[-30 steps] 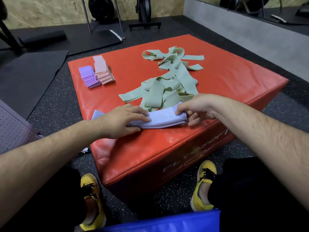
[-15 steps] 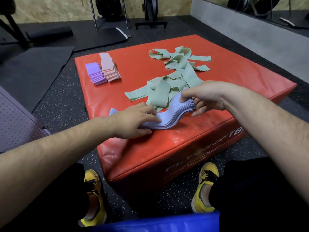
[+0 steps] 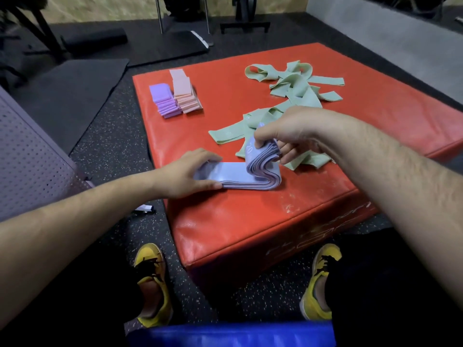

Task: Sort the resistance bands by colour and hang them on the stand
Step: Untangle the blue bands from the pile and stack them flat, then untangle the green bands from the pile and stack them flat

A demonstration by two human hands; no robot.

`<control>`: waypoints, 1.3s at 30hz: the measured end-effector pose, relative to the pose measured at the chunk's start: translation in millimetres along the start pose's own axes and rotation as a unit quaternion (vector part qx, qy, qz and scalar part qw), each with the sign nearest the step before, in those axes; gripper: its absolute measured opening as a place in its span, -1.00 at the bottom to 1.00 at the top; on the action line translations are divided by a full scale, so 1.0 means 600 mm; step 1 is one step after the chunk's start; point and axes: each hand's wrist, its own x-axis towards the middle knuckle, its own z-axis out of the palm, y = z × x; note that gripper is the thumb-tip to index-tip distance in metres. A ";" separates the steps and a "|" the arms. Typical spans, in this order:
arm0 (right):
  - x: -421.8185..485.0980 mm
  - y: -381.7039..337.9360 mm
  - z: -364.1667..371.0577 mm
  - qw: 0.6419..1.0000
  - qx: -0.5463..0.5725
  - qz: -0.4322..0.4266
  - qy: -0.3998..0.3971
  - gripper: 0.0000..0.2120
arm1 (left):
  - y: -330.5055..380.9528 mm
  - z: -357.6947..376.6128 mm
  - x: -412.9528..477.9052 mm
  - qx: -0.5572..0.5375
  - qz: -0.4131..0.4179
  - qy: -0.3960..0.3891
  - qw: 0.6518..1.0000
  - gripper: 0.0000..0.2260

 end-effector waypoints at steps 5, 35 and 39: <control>0.009 -0.035 0.031 0.999 -0.032 -0.009 -0.004 -0.89 | -0.004 0.006 0.007 -0.020 0.010 0.017 1.000 -0.13; 0.027 -0.008 0.065 0.937 -0.272 -0.207 0.079 -0.79 | 0.038 -0.009 -0.012 -0.134 -0.070 0.141 0.978 -0.87; 0.038 0.033 0.062 0.959 -0.254 -0.104 0.070 -0.62 | 0.044 -0.008 -0.016 -0.120 -0.086 0.125 0.981 -0.87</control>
